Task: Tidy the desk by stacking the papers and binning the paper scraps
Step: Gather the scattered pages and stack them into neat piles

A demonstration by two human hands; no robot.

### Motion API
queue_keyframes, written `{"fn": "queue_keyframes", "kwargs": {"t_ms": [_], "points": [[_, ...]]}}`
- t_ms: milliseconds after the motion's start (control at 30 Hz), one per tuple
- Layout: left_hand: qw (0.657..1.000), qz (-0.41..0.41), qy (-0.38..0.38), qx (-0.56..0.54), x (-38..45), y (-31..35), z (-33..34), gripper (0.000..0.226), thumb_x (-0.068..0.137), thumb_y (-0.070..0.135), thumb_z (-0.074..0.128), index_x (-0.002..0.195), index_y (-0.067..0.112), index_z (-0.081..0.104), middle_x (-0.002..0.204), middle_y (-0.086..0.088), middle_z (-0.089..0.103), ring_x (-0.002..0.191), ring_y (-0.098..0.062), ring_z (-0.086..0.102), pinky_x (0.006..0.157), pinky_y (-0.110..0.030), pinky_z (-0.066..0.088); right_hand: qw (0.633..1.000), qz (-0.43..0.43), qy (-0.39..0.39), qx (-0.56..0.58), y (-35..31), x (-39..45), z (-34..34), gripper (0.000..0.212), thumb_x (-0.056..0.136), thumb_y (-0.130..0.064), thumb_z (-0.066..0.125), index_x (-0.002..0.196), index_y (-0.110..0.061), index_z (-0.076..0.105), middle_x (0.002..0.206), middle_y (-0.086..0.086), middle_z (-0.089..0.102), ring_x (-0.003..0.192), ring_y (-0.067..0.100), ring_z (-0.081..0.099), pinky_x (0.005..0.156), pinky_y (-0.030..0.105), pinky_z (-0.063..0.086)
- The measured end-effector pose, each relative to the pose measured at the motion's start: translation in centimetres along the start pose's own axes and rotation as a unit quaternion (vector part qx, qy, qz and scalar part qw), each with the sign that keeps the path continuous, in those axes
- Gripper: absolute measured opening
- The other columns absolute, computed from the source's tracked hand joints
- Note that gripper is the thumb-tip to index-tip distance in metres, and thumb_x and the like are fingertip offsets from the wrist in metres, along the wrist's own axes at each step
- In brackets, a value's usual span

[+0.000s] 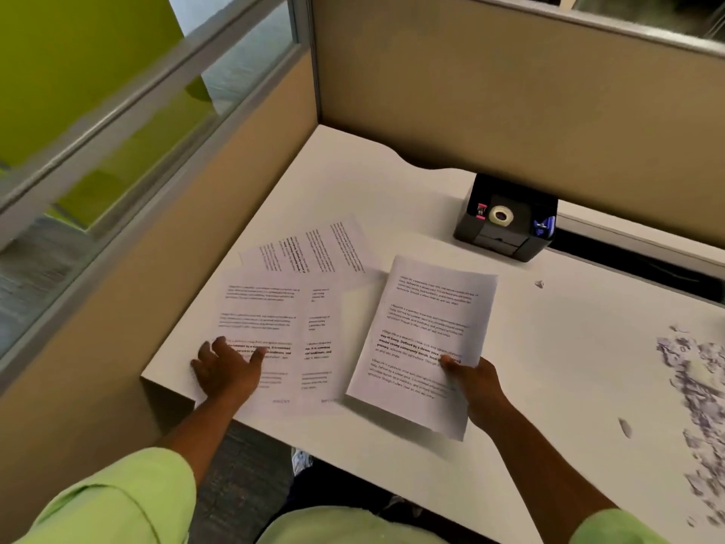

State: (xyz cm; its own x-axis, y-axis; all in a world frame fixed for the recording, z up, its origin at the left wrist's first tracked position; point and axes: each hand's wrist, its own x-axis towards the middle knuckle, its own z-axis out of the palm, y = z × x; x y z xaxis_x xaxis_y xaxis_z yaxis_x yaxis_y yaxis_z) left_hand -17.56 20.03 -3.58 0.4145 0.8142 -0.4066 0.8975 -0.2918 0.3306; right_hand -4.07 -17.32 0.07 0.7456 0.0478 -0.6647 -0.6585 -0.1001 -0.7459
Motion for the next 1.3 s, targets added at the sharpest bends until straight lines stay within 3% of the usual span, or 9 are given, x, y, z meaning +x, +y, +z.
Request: {"fn": "queue_keyframes", "kwargs": {"t_ms": [67, 233, 400, 500, 667, 900, 1000, 1133, 1300], "points": [[1.0, -0.004, -0.021, 0.015, 1.0, -0.4, -0.6, 0.1, 0.076, 0.061, 0.071, 0.149, 0.012, 0.022, 0.158, -0.017, 0.015, 0.145, -0.044, 0.011, 0.117, -0.058, 0.019, 1.0, 0.012, 0.009, 0.0, 0.6, 0.2, 0.7, 0.029, 0.088, -0.009, 0.076, 0.116, -0.007, 0.068, 0.107, 0.014, 0.077, 0.094, 0.039, 0.074, 0.077, 0.052, 0.062], [0.998, -0.022, -0.059, 0.022, 2.3, -0.3, -0.8, 0.123, 0.056, 0.066, 0.082, 0.146, 0.02, 0.012, 0.154, -0.014, 0.011, 0.136, -0.04, 0.019, 0.109, -0.059, 0.029, 0.999, 0.021, 0.035, 0.026, 1.7, 0.0, 3.0, 0.027, 0.089, -0.008, 0.075, 0.114, -0.008, 0.067, 0.103, 0.011, 0.078, 0.093, 0.039, 0.073, 0.073, 0.05, 0.061], [0.998, 0.023, -0.06, 0.024, 1.9, 0.9, 0.3, 0.125, 0.054, 0.051, 0.09, 0.146, 0.02, 0.011, 0.144, -0.01, 0.017, 0.124, -0.035, 0.027, 0.098, -0.053, 0.04, 0.998, 0.024, 0.055, 0.012, 3.0, -0.2, 4.6, 0.032, 0.091, -0.009, 0.074, 0.122, -0.007, 0.065, 0.111, 0.013, 0.076, 0.096, 0.04, 0.073, 0.075, 0.052, 0.062], [0.994, 0.053, -0.08, 0.045, 1.6, 1.5, 0.9, 0.124, 0.054, 0.046, 0.091, 0.146, 0.021, 0.013, 0.142, -0.009, 0.02, 0.125, -0.034, 0.028, 0.099, -0.053, 0.041, 0.996, 0.031, 0.08, 0.008, 3.9, -0.7, 5.0, 0.028, 0.092, -0.008, 0.073, 0.119, -0.007, 0.065, 0.11, 0.014, 0.075, 0.095, 0.04, 0.072, 0.069, 0.047, 0.061], [0.987, 0.099, -0.097, 0.085, 1.3, 2.4, 1.3, 0.122, 0.052, 0.047, 0.092, 0.146, 0.026, 0.016, 0.143, -0.004, 0.016, 0.125, -0.032, 0.025, 0.105, -0.049, 0.034, 0.991, 0.05, 0.123, 0.006, 5.4, -1.3, 4.6, 0.029, 0.092, -0.007, 0.073, 0.119, -0.006, 0.064, 0.111, 0.014, 0.073, 0.096, 0.041, 0.069, 0.072, 0.048, 0.059], [0.991, 0.039, -0.098, 0.084, -0.1, 4.7, 1.6, 0.135, 0.045, 0.058, 0.091, 0.145, 0.024, 0.007, 0.15, -0.009, -0.004, 0.13, -0.037, 0.018, 0.105, -0.057, 0.031, 0.985, 0.057, 0.166, 0.004, 5.8, -1.2, 2.7, 0.034, 0.092, -0.008, 0.073, 0.124, -0.008, 0.062, 0.119, 0.015, 0.07, 0.102, 0.041, 0.066, 0.094, 0.064, 0.053], [0.985, 0.05, -0.092, 0.139, -0.4, 4.6, 1.8, 0.14, 0.045, 0.058, 0.091, 0.148, 0.019, 0.004, 0.146, -0.011, 0.004, 0.127, -0.035, 0.022, 0.099, -0.055, 0.037, 0.984, 0.057, 0.171, 0.005, 5.6, -0.9, 2.1, 0.037, 0.092, -0.007, 0.073, 0.127, -0.006, 0.061, 0.119, 0.015, 0.07, 0.103, 0.041, 0.065, 0.095, 0.063, 0.052], [0.987, 0.037, -0.103, 0.118, 0.1, 4.5, 1.5, 0.138, 0.043, 0.05, 0.094, 0.146, 0.017, 0.008, 0.136, -0.013, 0.022, 0.121, -0.034, 0.035, 0.091, -0.053, 0.045, 0.986, 0.052, 0.16, -0.012, 5.3, -0.4, 1.4, 0.031, 0.092, -0.008, 0.073, 0.121, -0.011, 0.063, 0.117, 0.013, 0.07, 0.102, 0.041, 0.065, 0.095, 0.064, 0.052], [0.987, 0.05, -0.091, 0.121, 0.5, 4.5, 1.1, 0.113, 0.044, 0.049, 0.095, 0.13, 0.015, 0.029, 0.128, -0.014, 0.049, 0.116, -0.033, 0.051, 0.092, -0.052, 0.042, 0.987, 0.059, 0.147, -0.021, 4.9, 0.2, 0.7, 0.031, 0.091, -0.009, 0.074, 0.12, -0.01, 0.063, 0.116, 0.015, 0.07, 0.101, 0.042, 0.065, 0.095, 0.067, 0.051]]}}
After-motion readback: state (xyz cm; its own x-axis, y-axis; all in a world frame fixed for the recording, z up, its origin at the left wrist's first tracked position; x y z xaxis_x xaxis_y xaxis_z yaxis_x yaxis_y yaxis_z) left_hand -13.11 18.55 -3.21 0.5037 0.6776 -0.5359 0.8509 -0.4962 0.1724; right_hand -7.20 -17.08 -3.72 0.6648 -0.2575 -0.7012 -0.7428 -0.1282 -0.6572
